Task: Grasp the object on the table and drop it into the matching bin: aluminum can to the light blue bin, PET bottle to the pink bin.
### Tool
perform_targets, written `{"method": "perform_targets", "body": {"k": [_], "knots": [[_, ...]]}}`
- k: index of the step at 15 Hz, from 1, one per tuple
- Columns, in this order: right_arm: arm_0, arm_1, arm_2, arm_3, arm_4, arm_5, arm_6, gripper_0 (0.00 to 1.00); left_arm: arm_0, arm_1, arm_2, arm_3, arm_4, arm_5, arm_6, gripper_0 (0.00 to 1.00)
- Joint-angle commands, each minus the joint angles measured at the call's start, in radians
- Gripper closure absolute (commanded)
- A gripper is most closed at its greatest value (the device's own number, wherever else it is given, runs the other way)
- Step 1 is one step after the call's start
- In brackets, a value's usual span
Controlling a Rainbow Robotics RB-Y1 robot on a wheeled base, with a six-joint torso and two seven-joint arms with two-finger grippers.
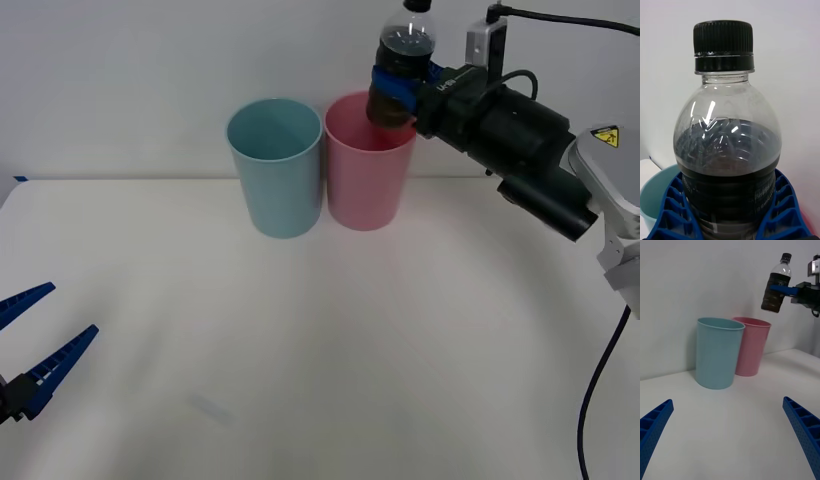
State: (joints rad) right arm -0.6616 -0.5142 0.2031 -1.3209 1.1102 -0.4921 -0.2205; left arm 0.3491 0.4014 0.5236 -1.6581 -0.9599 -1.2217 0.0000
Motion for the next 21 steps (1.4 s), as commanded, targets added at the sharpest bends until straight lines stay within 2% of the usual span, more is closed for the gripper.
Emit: {"method": "perform_targets", "body": {"k": [1, 5, 9, 14, 15, 16, 17, 21], "knots": [[-0.061, 0.042, 0.01, 0.091, 0.048, 0.0, 0.009, 1.0, 0.0, 0.0, 0.0, 0.0, 0.0, 0.0, 0.0, 0.0], [-0.145, 0.092, 0.01, 0.216, 0.086, 0.001, 0.032, 1.0, 0.0, 0.0, 0.0, 0.0, 0.0, 0.0, 0.0, 0.0], [-0.204, 0.109, 0.01, 0.31, 0.092, 0.009, 0.059, 1.0, 0.0, 0.0, 0.0, 0.0, 0.0, 0.0, 0.0, 0.0], [-0.205, 0.111, 0.01, 0.318, 0.092, 0.032, 0.075, 1.0, 0.0, 0.0, 0.0, 0.0, 0.0, 0.0, 0.0, 0.0], [-0.205, 0.111, 0.01, 0.318, 0.092, 0.032, 0.076, 0.94, 0.0, 0.0, 0.0, 0.0, 0.0, 0.0, 0.0, 0.0], [-0.205, 0.111, 0.01, 0.318, 0.092, 0.032, 0.076, 0.66, 0.0, 0.0, 0.0, 0.0, 0.0, 0.0, 0.0, 0.0], [-0.205, 0.111, 0.007, 0.318, 0.092, 0.032, 0.079, 0.0, 0.0, 0.0, 0.0, 0.0, 0.0, 0.0, 0.0, 0.0], [-0.205, 0.111, -0.001, 0.318, 0.091, 0.027, 0.086, 0.0, 0.0, 0.0, 0.0, 0.0, 0.0, 0.0, 0.0, 0.0]]}}
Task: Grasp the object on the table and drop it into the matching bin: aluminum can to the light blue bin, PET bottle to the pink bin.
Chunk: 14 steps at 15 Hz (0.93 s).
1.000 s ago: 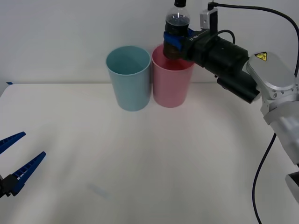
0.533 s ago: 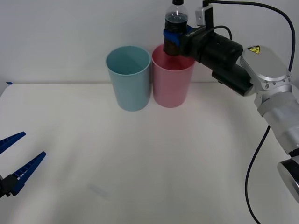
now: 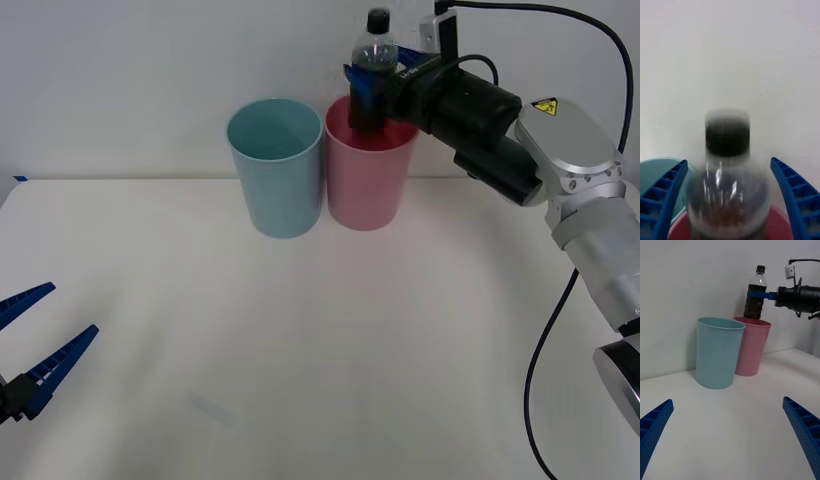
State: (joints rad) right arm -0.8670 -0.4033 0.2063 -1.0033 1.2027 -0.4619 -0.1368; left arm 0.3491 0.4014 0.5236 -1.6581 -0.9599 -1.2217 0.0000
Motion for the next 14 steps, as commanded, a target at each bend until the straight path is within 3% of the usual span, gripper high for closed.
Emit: {"method": "perform_targets", "body": {"k": [1, 4, 14], "knots": [[0.0, -0.002, -0.007, 0.0, -0.009, -0.018, 0.002, 0.0, 0.0, 0.0, 0.0, 0.0, 0.0, 0.0, 0.0, 0.0], [0.034, -0.008, -0.054, -0.031, -0.022, -0.106, 0.005, 0.0, 0.0, 0.0, 0.0, 0.0, 0.0, 0.0, 0.0, 0.0], [0.517, -0.17, -0.091, -0.612, -0.107, -0.103, -0.024, 0.0, 0.0, 0.0, 0.0, 0.0, 0.0, 0.0, 0.0, 0.0]]}}
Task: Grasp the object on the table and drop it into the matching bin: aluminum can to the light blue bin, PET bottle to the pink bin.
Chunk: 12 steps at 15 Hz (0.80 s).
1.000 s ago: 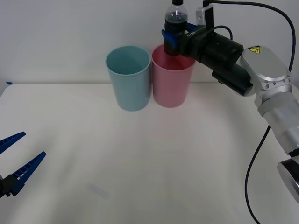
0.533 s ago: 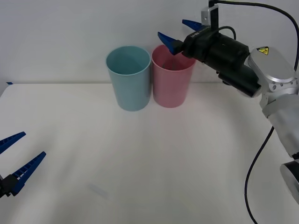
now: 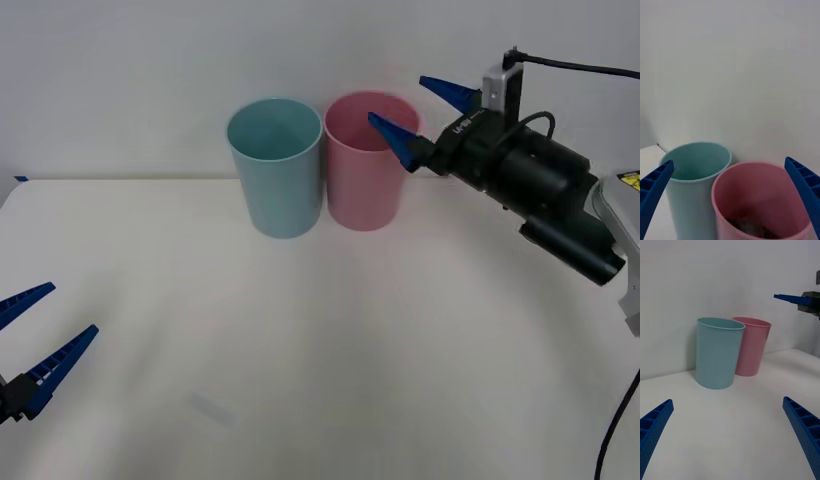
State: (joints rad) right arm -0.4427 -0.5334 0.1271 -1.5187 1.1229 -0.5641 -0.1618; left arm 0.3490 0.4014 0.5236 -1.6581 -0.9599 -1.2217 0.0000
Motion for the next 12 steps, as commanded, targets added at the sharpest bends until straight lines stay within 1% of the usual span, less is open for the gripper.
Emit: {"method": "perform_targets", "body": {"k": [1, 2, 4, 8, 12], "knots": [[0.144, -0.06, -0.024, -0.146, -0.043, -0.005, 0.002, 0.0, 0.0, 0.0, 0.0, 0.0, 0.0, 0.0, 0.0, 0.0], [0.183, -0.074, -0.037, -0.179, -0.054, -0.017, 0.004, 0.0, 0.0, 0.0, 0.0, 0.0, 0.0, 0.0, 0.0, 0.0], [0.263, -0.083, -0.09, -0.235, -0.072, -0.076, 0.008, 0.0, 0.0, 0.0, 0.0, 0.0, 0.0, 0.0, 0.0, 0.0], [0.391, -0.085, -0.198, -0.259, -0.103, -0.237, 0.024, 0.0, 0.0, 0.0, 0.0, 0.0, 0.0, 0.0, 0.0, 0.0], [0.525, -0.085, -0.282, -0.271, -0.103, -0.365, 0.053, 0.0, 0.0, 0.0, 0.0, 0.0, 0.0, 0.0, 0.0, 0.0]]}}
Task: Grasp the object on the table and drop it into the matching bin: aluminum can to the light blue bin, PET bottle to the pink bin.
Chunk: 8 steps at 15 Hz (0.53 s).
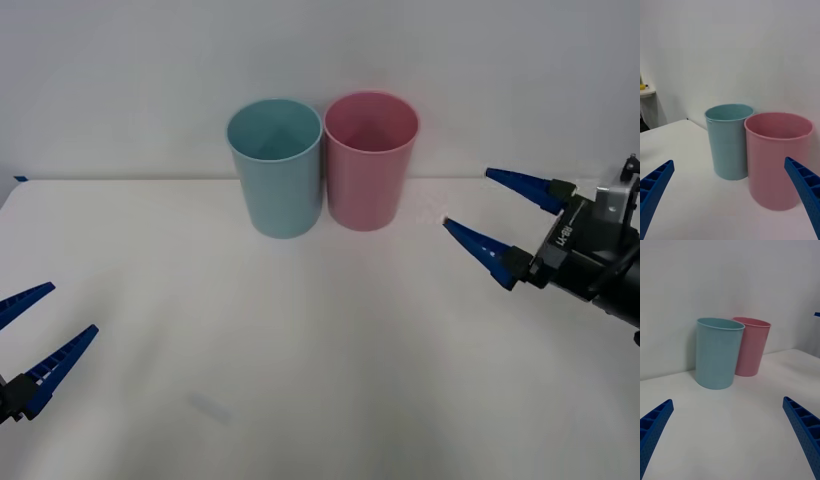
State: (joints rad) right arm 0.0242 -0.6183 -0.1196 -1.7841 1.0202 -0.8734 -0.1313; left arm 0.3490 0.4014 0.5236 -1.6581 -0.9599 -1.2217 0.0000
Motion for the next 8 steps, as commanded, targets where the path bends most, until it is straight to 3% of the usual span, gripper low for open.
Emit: {"method": "perform_targets", "body": {"k": [1, 8], "knots": [[0.094, 0.0, -0.06, -0.008, 0.0, -0.085, 0.068, 0.0, 0.0, 0.0, 0.0, 0.0, 0.0, 0.0, 0.0, 0.0], [0.341, -0.001, -0.167, -0.008, -0.026, -0.199, 0.228, 0.0, 0.0, 0.0, 0.0, 0.0, 0.0, 0.0, 0.0, 0.0]]}}
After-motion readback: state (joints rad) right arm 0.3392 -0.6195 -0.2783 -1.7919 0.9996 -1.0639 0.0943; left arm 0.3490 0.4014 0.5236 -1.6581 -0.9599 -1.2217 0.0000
